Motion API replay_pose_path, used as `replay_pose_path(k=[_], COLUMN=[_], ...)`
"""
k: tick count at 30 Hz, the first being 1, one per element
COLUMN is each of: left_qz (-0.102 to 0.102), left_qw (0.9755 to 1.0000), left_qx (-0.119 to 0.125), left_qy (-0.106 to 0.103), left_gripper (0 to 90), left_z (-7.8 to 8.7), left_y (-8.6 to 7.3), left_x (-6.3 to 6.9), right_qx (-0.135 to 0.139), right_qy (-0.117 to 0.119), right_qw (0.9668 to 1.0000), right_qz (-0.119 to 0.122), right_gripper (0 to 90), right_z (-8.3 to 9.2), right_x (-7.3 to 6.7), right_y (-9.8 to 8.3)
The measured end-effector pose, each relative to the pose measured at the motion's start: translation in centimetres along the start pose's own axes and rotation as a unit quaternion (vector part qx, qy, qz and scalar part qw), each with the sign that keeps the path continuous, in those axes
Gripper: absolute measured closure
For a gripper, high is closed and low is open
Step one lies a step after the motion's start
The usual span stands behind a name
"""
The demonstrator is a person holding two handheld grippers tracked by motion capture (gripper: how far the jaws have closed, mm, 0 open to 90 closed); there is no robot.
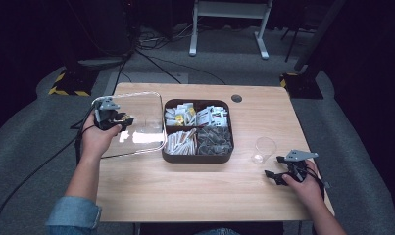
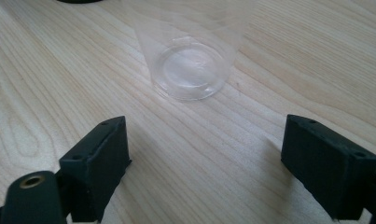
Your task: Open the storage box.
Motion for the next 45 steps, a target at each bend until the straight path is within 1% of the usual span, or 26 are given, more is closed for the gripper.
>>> replay_pose_path(k=[1, 3, 6, 11, 16, 20, 24, 29, 35, 38, 42, 45], left_qz=[0.0, 0.002, 0.0, 0.009, 0.015, 0.026, 0.019, 0.017, 0.023, 0.017, 0.028, 0.03], left_qw=[1.0, 1.0, 0.9999, 0.9995, 0.9977, 0.9977, 0.9975, 0.9971, 0.9972, 0.9971, 0.997, 0.9966], left_qx=[-0.005, -0.007, -0.013, -0.025, -0.053, -0.056, -0.063, -0.07, -0.07, -0.072, -0.071, -0.075], left_qy=[0.001, 0.006, 0.011, 0.017, 0.038, 0.03, 0.027, 0.025, 0.015, 0.02, 0.015, 0.01], left_gripper=[58.4, 58.4, 58.4, 58.4, 58.4, 58.4, 58.4, 58.4, 58.4, 58.4, 58.4, 58.4], left_z=[0.0, -0.1, -0.3, -0.8, -1.8, -2.7, -3.5, -4.3, -5.1, -5.4, -5.6, -6.0], left_y=[-0.3, -0.8, -1.5, -2.8, -4.1, -4.9, -5.4, -5.9, -6.2, -6.3, -6.6, -7.1], left_x=[-0.2, -0.5, -0.8, -1.2, -2.0, -2.0, -1.7, -1.3, -0.7, -0.6, -0.5, -0.4], right_qx=[0.0, 0.0, 0.0, 0.0, 0.0, 0.0, 0.0, 0.0, 0.0, 0.0, 0.0, 0.0], right_qy=[0.0, 0.0, 0.0, 0.0, 0.0, 0.0, 0.0, 0.0, 0.0, 0.0, 0.0, 0.0], right_qw=[1.0, 1.0, 1.0, 1.0, 1.0, 1.0, 1.0, 1.0, 1.0, 1.0, 1.0, 1.0], right_qz=[0.0, 0.0, 0.0, 0.0, 0.0, 0.0, 0.0, 0.001, 0.0, 0.0, 0.0, 0.0], right_gripper=[15.1, 15.1, 15.1, 15.1, 15.1, 15.1, 15.1, 15.1, 15.1, 15.1, 15.1, 15.1], right_z=[0.0, 0.0, 0.0, 0.0, 0.0, 0.0, 0.0, 0.0, 0.0, 0.0, 0.0, 0.0], right_x=[0.0, 0.0, 0.0, 0.0, 0.0, 0.0, 0.0, 0.0, 0.0, 0.0, 0.0, 0.0], right_y=[0.0, 0.0, 0.0, 0.0, 0.0, 0.0, 0.0, 0.0, 0.0, 0.0, 0.0, 0.0])
Point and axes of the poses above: each handheld gripper's, and its own axes: z roughly backward along the jaws, y roughly out of its top, x roughly to its right, the point moved 7 cm from there along -z, roughly forward along the jaws, and after that the axes turned 12 degrees about -z, right-handed, at the moved point
